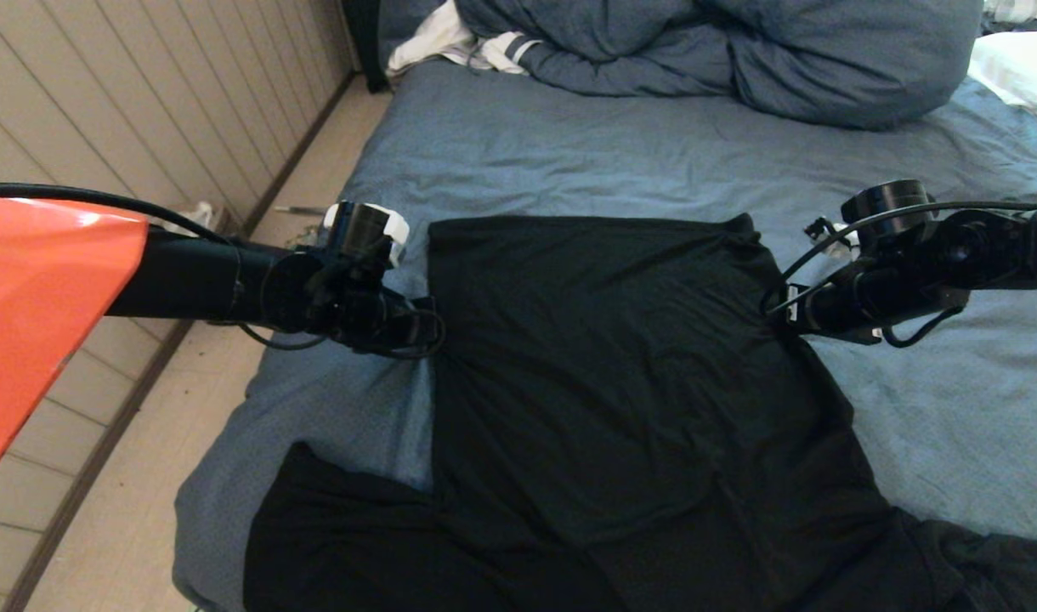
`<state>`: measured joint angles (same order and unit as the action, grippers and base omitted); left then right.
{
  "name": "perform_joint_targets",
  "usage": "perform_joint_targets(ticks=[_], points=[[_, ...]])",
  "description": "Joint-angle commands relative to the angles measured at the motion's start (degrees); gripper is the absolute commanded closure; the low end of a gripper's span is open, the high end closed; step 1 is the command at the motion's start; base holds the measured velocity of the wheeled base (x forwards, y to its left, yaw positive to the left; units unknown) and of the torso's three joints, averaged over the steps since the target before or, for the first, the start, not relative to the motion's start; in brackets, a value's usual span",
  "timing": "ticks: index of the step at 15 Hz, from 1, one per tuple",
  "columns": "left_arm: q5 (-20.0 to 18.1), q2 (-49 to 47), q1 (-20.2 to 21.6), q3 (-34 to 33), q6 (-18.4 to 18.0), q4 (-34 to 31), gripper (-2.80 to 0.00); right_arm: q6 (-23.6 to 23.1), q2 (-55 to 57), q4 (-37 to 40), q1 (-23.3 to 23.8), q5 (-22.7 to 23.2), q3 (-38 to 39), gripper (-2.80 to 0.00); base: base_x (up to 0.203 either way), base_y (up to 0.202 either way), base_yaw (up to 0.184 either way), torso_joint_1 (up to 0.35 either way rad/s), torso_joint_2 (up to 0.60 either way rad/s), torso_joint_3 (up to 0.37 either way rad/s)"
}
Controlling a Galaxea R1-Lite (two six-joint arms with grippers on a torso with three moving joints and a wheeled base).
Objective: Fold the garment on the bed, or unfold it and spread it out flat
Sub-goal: Unford the black T-shirt
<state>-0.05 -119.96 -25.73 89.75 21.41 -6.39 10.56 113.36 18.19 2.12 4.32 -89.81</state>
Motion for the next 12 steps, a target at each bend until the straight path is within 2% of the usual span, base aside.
perform_joint_targets(ticks=[1,8,12], points=[[0.0,0.0,0.2,2.9,0.3,0.9,0.0,0.2,0.8,0.0,0.0,0.0,-2.7,0.0,0.0,0.0,0.0,0.0,0.0,0.0],[0.1,2.9,1.7,6.6,0.7,0.9,0.0,1.1,0.9,0.0,-0.6,0.0,-9.7,0.0,0.0,0.0,0.0,0.0,0.0,0.0],[0.0,4.0,4.1,8.8,0.6,0.5,0.0,1.1,2.5,0.0,-1.2,-0.2,-14.0,0.0,0.0,0.0,0.0,0.0,0.0,0.0]])
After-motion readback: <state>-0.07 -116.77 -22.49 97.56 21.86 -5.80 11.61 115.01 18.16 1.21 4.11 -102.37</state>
